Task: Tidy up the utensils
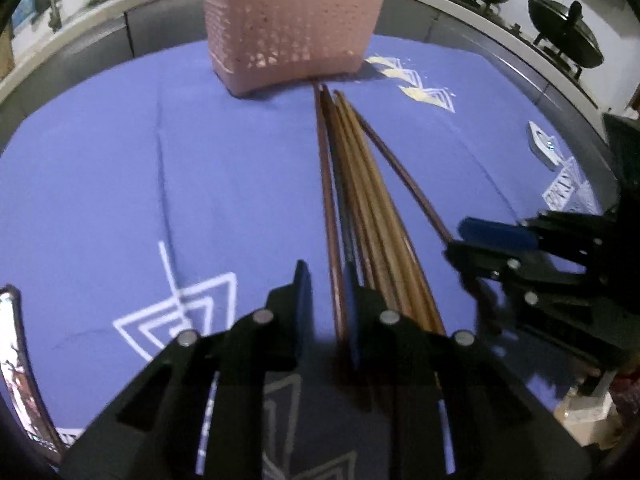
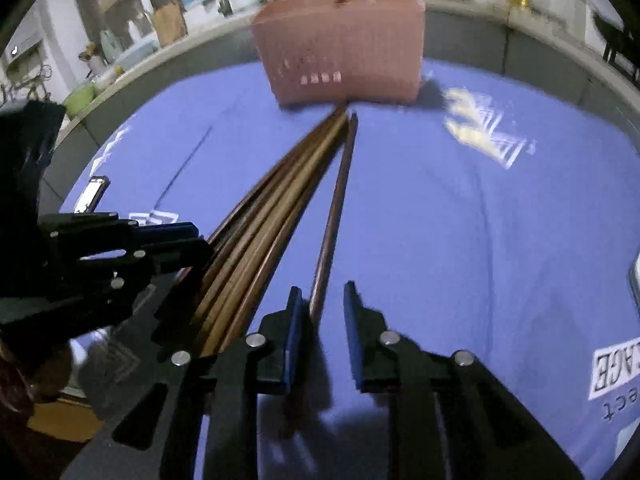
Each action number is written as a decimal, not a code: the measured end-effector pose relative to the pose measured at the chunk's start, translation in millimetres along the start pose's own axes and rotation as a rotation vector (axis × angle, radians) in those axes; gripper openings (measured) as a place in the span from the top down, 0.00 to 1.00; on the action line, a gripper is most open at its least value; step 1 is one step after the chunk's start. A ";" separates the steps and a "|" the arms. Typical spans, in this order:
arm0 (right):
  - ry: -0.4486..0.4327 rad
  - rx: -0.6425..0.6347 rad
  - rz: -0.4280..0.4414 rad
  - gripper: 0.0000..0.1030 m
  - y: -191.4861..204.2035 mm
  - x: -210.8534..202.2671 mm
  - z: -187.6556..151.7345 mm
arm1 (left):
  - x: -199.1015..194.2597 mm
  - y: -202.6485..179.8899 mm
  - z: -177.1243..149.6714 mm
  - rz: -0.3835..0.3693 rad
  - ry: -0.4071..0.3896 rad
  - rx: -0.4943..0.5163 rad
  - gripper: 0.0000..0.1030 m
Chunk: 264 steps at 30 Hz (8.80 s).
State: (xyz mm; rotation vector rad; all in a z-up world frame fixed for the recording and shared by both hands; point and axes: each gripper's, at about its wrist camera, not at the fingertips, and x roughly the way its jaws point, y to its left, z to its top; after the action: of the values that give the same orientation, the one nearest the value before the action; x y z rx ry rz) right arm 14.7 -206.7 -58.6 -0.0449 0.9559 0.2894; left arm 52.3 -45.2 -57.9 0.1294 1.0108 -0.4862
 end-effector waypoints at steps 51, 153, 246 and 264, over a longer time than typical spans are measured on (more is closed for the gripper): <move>-0.430 0.070 0.265 0.95 -38.4 -136.0 135.5 | -156.1 7.1 119.1 -0.061 -0.421 0.081 0.96; -0.037 0.203 0.075 0.96 -10.0 -25.1 -30.9 | -16.2 -1.9 -45.0 0.122 -0.026 0.016 0.95; -0.458 0.158 0.052 0.95 -6.1 -131.4 24.8 | -140.9 6.5 10.6 -0.018 -0.428 -0.020 0.96; -0.506 0.114 0.050 0.95 20.7 -161.9 11.8 | -168.7 -8.6 -14.3 0.001 -0.474 0.005 0.96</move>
State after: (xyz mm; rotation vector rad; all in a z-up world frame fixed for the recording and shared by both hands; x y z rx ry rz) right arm -69.0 -221.1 81.3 0.1514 0.4695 0.2739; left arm -36.1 7.6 76.8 0.0159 0.5458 -0.4889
